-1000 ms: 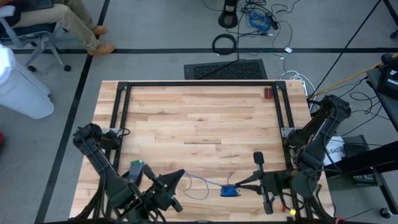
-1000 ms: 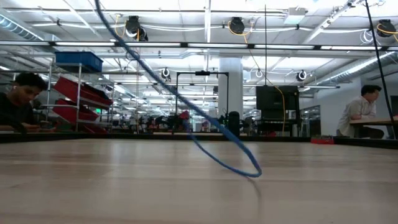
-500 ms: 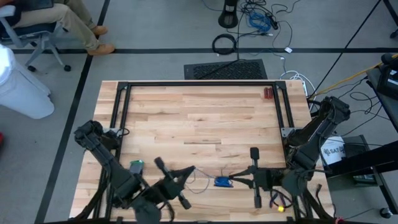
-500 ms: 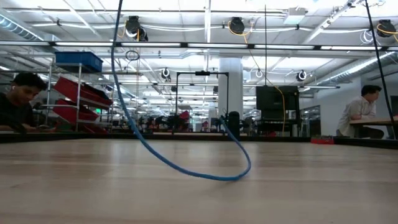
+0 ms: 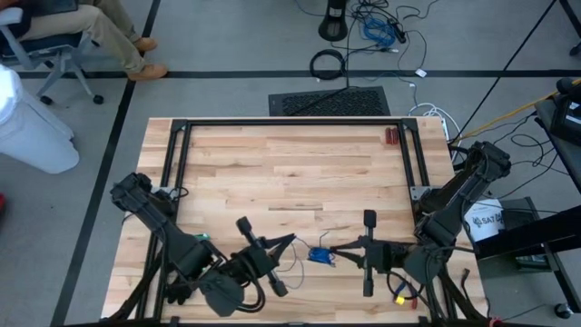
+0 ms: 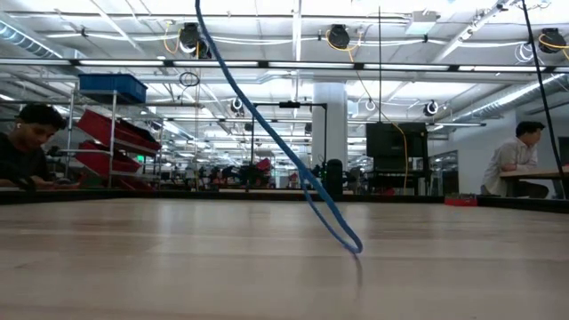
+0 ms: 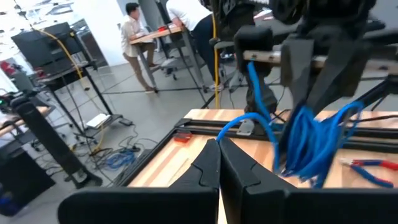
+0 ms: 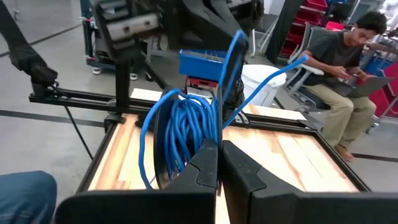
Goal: Coil cords
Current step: Coil the blue wire onto the spool
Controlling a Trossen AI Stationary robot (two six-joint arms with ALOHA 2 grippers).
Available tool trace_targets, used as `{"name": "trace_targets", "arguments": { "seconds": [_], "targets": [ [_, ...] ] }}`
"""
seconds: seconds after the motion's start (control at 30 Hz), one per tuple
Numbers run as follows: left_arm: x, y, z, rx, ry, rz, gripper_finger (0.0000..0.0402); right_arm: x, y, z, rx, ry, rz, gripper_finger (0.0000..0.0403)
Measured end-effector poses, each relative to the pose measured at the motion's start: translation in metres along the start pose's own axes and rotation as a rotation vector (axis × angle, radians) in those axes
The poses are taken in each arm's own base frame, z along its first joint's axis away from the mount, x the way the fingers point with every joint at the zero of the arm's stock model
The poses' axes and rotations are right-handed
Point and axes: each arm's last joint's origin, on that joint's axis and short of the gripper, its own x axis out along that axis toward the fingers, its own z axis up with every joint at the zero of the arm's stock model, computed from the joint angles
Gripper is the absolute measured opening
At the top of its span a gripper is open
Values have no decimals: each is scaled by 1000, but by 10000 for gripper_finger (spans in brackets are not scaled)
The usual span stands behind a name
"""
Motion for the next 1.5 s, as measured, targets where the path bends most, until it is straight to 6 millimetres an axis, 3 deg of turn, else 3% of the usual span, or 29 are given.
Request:
{"name": "trace_targets", "arguments": {
  "seconds": [0.3,0.5,0.87,1.23,1.5],
  "targets": [
    [-18,6,28,-23,-40,-39,0,1,-2,-1,-4,7,-31,0],
    [-19,6,29,-26,-41,-45,0,1,-2,-1,-6,9,-31,0],
    [-20,0,20,17,-26,-100,5,1,-1,-1,12,10,9,0],
    [-42,-21,-14,25,82,-181,121,-6,4,7,56,-45,91,0],
    [-58,-31,-20,55,77,-217,132,-12,6,9,58,-56,111,0]
  ]
}}
